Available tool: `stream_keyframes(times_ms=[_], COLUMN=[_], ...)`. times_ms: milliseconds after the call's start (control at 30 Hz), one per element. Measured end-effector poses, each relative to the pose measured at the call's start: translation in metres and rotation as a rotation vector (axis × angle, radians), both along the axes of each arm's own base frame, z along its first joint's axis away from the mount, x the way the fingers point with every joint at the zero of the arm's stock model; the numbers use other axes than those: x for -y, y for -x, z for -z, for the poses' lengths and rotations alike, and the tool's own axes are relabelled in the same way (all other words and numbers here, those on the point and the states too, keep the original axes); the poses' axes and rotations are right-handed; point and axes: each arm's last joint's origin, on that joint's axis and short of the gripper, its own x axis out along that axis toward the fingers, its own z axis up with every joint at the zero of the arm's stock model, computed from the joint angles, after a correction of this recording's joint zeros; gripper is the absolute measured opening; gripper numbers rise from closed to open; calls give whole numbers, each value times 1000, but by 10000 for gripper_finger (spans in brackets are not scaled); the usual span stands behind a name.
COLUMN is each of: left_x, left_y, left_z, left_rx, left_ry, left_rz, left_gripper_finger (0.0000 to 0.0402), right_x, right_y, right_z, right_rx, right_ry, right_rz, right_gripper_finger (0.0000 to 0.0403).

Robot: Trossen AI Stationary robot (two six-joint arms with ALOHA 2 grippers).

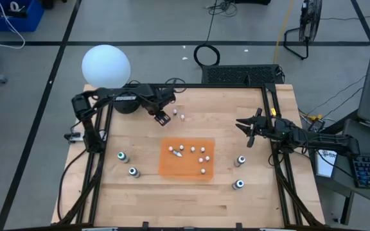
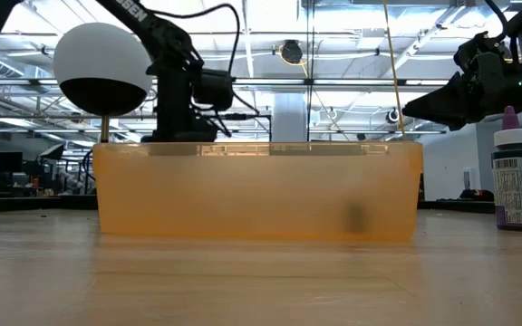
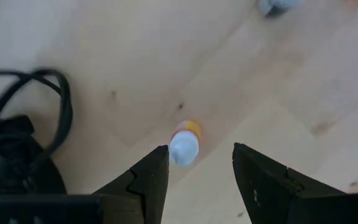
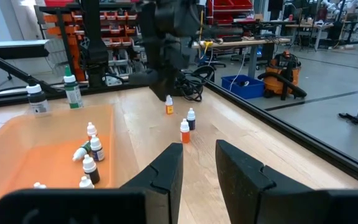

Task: Pick & Place food coloring
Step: Put the left orange food coloring bottle into the orange bin

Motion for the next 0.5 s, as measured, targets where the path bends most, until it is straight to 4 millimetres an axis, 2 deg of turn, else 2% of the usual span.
stream_keyframes(times_ms=[167, 500], left_x=[-2, -3], left_y=[0, 0], left_z=[12, 12], left_rx=[-49, -55], left_ry=[-8, -31], left_rz=[-5, 0], left_gripper_finger=[179, 179], right_x=[0, 0], right_y=[0, 0], right_z=[0, 0], right_rx=[0, 0], right_ry=[0, 0], right_rz=[0, 0], right_gripper_finger=[84, 84])
